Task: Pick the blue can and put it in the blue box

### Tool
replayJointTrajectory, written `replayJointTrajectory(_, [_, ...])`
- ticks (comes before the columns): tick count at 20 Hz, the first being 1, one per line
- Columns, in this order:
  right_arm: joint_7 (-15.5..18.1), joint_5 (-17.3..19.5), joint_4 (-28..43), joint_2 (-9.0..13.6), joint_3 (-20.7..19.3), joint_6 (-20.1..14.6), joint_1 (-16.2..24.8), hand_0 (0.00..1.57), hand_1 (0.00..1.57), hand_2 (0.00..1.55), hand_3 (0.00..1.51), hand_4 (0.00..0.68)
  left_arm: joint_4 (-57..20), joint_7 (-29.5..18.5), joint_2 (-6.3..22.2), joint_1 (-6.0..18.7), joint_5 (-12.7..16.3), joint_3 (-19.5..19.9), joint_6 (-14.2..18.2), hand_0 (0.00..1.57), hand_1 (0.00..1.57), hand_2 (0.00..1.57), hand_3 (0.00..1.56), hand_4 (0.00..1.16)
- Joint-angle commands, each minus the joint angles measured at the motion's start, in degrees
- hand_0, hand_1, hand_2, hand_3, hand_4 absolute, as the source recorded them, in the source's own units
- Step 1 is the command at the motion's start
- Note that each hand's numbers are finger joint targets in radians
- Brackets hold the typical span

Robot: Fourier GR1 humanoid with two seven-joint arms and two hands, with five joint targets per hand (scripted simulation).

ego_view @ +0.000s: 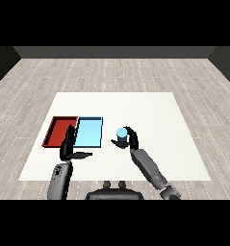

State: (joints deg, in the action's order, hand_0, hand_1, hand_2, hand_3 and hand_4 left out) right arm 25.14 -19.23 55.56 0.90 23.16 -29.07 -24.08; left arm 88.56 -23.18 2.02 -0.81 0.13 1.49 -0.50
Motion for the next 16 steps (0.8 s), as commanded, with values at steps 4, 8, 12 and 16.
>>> replayJointTrajectory(4, [-5.5,2.9,7.9,0.8,0.8,-1.5,-2.3,1.46,1.46,1.49,1.39,0.525,0.1,3.6,-1.3,2.8,-1.2,-3.1,-0.1,0.00,0.00,0.00,0.00,0.00])
replayJointTrajectory(8, [-4.9,3.8,9.0,-0.9,2.7,-1.6,-1.9,1.45,1.45,1.47,1.36,0.534,-2.0,2.5,-1.6,4.3,-1.1,-3.7,0.4,0.00,0.00,0.00,0.00,0.00])
replayJointTrajectory(12, [-7.0,4.8,12.0,3.2,-1.1,3.9,-1.2,1.44,1.44,1.47,1.34,0.556,-0.6,4.1,-2.0,3.3,-0.2,-7.3,2.4,0.00,0.00,0.00,0.00,0.00])
replayJointTrajectory(16, [-5.5,2.6,8.1,7.0,-7.0,11.7,-2.8,1.44,1.44,1.47,1.34,0.556,-2.2,3.3,-2.0,5.3,0.1,-9.9,5.0,0.00,0.00,0.00,0.00,0.00])
